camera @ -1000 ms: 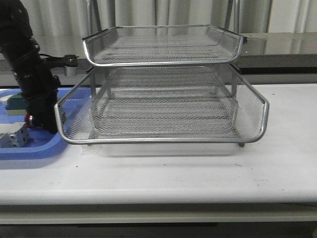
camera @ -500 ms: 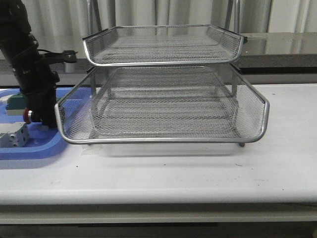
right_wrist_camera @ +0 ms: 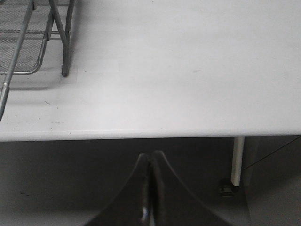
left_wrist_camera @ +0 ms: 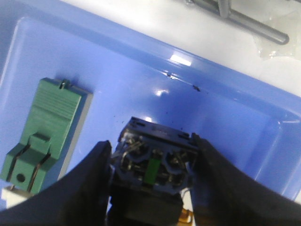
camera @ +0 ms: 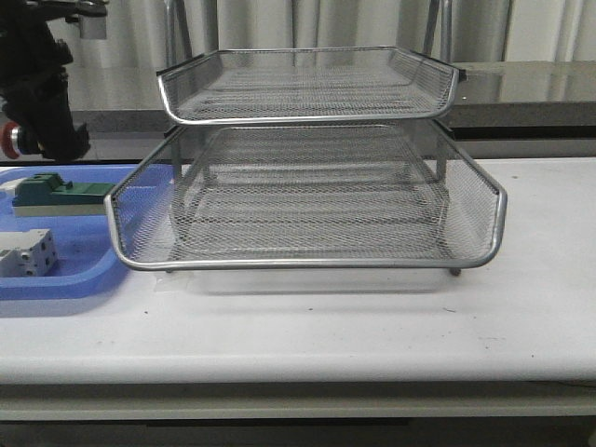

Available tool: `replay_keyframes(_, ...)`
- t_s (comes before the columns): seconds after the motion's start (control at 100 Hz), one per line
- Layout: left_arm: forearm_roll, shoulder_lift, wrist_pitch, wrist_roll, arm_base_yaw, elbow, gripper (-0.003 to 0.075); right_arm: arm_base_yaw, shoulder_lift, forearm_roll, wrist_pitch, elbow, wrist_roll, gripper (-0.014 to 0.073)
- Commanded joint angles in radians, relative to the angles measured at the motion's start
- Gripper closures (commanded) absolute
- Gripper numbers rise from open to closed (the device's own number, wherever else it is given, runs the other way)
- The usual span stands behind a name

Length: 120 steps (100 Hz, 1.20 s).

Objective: Place button on rack with both arms
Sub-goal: 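Lift the red push button with the left gripper toward the rack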

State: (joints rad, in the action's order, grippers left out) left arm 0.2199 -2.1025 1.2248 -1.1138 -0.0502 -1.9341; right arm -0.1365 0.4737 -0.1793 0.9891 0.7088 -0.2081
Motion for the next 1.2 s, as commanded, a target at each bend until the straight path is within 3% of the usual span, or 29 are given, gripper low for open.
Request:
replay_keyframes(0.0, 0.019, 0.107, 0.042, 0.073, 0.006, -0.031, 0.0741, -0.001, 0.004, -0.025, -0.059, 0.033, 0.001, 0.0662)
replay_keyframes(0.3, 0.006, 0.244, 0.042, 0.254, 0.0, 0.003, 0.0741, -0.001, 0.004, -0.025, -0.059, 0.033, 0.001, 0.0662)
replay_keyframes(0.56, 0.004, 0.421, 0.042, 0.259, -0.047, 0.175, 0.0741, -0.001, 0.004, -0.025, -0.059, 0.033, 0.001, 0.0662)
replay_keyframes(0.78, 0.056, 0.526, 0.042, 0.293, -0.151, 0.296, 0.0741, -0.001, 0.004, -0.025, -0.059, 0.033, 0.001, 0.0662)
replay_keyframes(1.04, 0.123, 0.525, 0.042, 0.304, -0.311, 0.306, 0.0741, -0.001, 0.004, -0.025, -0.059, 0.033, 0.001, 0.0662)
replay_keyframes(1.19, 0.128, 0.507, -0.024, 0.304, -0.397, 0.306, 0.0741, -0.001, 0.004, -0.025, -0.059, 0.033, 0.001, 0.0662)
